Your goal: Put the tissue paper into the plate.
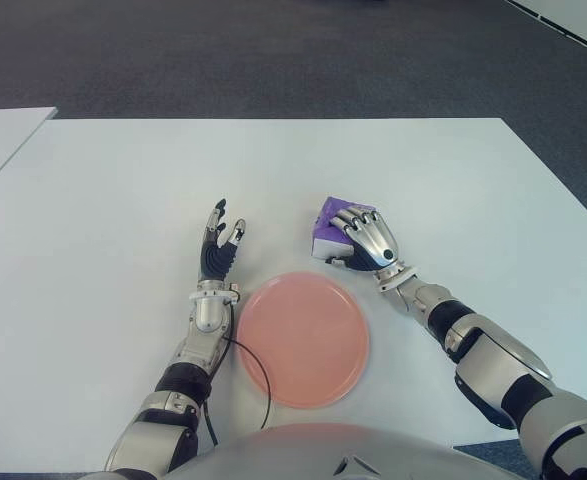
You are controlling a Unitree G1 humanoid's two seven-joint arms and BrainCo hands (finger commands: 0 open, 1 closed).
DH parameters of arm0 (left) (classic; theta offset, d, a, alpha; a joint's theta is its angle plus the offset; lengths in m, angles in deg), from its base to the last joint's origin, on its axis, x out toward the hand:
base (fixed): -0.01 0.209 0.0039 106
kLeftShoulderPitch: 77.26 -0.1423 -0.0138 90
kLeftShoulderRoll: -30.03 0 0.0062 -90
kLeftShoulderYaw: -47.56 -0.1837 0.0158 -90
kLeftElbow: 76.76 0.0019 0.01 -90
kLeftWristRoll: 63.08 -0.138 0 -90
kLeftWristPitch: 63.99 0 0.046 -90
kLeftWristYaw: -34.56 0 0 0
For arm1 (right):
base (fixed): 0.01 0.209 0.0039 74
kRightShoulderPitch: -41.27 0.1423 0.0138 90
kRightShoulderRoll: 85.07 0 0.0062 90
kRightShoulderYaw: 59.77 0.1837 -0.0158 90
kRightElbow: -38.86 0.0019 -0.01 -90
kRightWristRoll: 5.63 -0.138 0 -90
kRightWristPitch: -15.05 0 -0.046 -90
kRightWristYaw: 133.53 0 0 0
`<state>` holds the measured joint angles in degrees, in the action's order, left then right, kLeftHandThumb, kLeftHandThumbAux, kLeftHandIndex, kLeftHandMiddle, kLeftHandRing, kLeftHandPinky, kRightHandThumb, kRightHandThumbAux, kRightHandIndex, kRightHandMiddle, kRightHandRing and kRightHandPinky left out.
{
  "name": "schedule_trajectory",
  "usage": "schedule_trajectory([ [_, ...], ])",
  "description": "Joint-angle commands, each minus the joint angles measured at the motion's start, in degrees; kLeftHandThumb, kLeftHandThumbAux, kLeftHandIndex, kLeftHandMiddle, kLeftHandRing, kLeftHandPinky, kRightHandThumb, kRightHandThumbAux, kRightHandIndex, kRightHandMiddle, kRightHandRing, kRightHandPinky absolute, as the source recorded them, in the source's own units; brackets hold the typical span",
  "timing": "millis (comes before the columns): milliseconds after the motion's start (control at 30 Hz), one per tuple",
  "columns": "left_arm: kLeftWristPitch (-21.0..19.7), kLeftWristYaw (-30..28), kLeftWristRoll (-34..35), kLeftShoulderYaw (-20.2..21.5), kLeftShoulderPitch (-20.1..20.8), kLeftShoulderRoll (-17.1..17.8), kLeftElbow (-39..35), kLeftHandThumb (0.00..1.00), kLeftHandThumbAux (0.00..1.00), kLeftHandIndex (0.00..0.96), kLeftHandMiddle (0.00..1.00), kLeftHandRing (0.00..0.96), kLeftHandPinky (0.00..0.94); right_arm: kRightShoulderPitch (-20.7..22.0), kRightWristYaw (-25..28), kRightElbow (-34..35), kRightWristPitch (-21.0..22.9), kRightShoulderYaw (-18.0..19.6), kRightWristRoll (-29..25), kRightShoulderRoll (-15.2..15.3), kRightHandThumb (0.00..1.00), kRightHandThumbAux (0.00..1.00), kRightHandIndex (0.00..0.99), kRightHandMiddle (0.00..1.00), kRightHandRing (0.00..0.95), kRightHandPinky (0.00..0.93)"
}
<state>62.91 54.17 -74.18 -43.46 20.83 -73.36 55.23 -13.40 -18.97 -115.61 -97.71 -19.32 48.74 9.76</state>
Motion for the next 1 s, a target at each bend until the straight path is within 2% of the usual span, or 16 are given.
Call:
schedule_trajectory([
  [33, -0.4, 0.0, -0.6, -0.1, -3.7, 0.3, 2.3, 0.041, 0.384, 0.0, 0.0, 0.0, 0.0, -5.3, 6.8, -1.4, -3.5, -1.2, 0.4, -0.8, 0.855, 0.677, 0.398, 0.543, 0.842, 0.83],
  [567, -0.5, 0.2, -1.1, -0.2, -4.0, 0.4, 1.3, 0.038, 0.389, 0.0, 0.0, 0.0, 0.0, -6.1, 9.4, 1.6, -4.7, 0.1, -0.8, -0.5, 0.857, 0.675, 0.402, 0.549, 0.858, 0.853],
  [867, -0.7, 0.6, -1.2, -0.1, -3.9, 0.3, 1.2, 0.029, 0.408, 0.0, 0.0, 0.0, 0.0, -7.0, 8.1, 2.8, -5.1, 0.9, -0.9, -0.3, 0.858, 0.675, 0.404, 0.551, 0.865, 0.857],
  [1000, -0.6, 0.8, -1.0, 0.1, -3.7, 0.1, 1.7, 0.026, 0.413, 0.0, 0.0, 0.0, 0.0, -7.7, 7.6, 3.3, -6.7, 2.1, -2.1, -0.4, 0.858, 0.675, 0.403, 0.549, 0.866, 0.854],
])
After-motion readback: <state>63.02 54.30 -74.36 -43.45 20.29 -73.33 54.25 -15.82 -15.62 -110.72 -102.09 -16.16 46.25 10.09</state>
